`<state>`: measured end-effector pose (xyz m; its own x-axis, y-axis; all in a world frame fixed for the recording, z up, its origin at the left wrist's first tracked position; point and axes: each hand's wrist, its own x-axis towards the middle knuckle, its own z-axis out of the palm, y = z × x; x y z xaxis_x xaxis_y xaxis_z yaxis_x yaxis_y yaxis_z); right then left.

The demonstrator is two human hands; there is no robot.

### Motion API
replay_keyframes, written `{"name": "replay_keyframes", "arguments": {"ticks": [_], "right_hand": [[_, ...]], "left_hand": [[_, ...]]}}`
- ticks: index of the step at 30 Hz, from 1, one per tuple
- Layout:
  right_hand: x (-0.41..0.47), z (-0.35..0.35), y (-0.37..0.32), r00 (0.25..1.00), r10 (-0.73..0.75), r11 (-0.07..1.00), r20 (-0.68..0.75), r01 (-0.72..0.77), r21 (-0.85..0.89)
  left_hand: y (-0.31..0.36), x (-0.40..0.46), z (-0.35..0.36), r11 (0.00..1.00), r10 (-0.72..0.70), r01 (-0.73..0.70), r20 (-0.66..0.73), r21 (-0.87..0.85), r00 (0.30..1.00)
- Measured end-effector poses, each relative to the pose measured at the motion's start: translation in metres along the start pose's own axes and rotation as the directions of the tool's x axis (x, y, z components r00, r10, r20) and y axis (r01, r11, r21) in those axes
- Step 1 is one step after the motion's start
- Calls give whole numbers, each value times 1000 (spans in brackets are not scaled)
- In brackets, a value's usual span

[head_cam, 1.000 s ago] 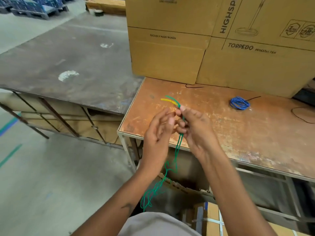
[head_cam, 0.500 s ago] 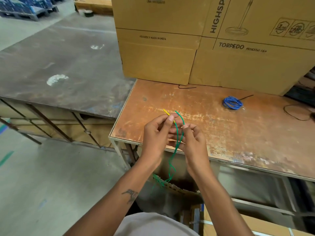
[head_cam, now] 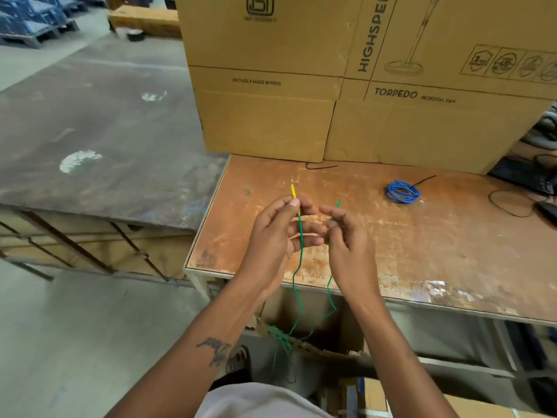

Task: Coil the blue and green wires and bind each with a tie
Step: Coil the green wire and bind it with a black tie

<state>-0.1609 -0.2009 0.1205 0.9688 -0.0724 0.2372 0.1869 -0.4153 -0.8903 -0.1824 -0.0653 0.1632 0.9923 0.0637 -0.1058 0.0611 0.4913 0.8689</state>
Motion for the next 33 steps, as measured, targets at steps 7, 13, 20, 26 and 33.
{"name": "replay_keyframes", "arguments": {"ticks": [7, 13, 20, 26, 33], "right_hand": [[1, 4, -9, 879, 180, 969, 442, -235, 71], [-2, 23, 32, 642, 53, 651, 765, -603, 461], [17, 23, 79, 579, 336, 537, 743, -765, 354], [78, 44, 2, 715, 513, 304, 475, -669, 679], [93, 68, -46, 928, 341, 855, 150, -372, 361]], "left_hand": [[32, 34, 0, 968, -182, 215, 227, -127, 957], [71, 69, -24, 809, -316, 505, 501, -301, 806], [106, 92, -70, 923, -377, 361, 515, 135, 770], [58, 101, -90, 828, -514, 236, 522, 508, 681], [6, 110, -72, 950, -185, 154, 95, 273, 978]]}}
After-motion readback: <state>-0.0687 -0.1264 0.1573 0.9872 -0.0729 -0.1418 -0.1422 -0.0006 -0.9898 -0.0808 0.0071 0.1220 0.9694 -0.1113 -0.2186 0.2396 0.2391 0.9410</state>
